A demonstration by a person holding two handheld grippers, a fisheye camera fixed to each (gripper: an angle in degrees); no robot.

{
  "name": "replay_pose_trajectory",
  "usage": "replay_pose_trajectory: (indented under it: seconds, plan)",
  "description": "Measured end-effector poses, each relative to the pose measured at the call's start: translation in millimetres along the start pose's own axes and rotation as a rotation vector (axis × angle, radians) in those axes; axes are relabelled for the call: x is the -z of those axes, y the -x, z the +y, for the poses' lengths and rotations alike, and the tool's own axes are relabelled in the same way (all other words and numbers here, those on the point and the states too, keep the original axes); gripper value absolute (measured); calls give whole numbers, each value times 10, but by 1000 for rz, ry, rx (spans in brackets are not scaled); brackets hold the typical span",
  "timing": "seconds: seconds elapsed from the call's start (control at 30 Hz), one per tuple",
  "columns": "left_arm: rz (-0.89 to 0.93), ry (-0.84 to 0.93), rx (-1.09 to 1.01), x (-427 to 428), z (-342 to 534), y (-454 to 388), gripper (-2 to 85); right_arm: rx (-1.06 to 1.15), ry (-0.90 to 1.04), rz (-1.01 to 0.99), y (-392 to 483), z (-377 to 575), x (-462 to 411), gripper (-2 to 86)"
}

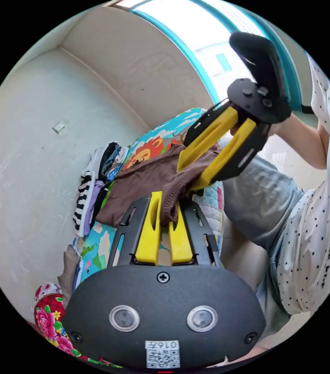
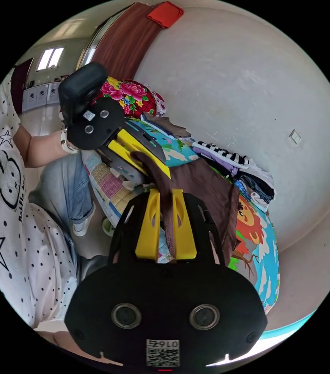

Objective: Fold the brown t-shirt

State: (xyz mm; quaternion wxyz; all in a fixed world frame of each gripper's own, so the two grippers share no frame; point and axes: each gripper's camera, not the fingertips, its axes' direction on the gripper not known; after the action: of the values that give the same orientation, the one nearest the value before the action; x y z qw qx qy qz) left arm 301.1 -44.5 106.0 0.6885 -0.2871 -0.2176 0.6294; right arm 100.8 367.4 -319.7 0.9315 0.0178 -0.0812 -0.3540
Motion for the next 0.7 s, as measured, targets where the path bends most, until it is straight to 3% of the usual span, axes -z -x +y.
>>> replay_pose_trajectory:
  seconds: [0.07, 0.23, 0.43, 0.57, 0.7]
  plan:
    - [88, 5, 52, 20, -31, 369, -7, -53, -6, 41, -30, 81, 10, 130]
    - [259, 55, 141, -86, -120, 1135, -8, -120, 3, 227, -37, 4, -147, 189]
    - [295, 67, 232, -252, -101, 1637, -8, -189, -26, 484, 15, -319, -587, 178]
    - [282, 52, 272, -338, 47, 1855, -8, -190, 80, 746, 38, -443, -988, 163]
    - [288, 16, 296, -467, 267, 2018, -8, -220, 42, 848, -129, -333, -1041, 146]
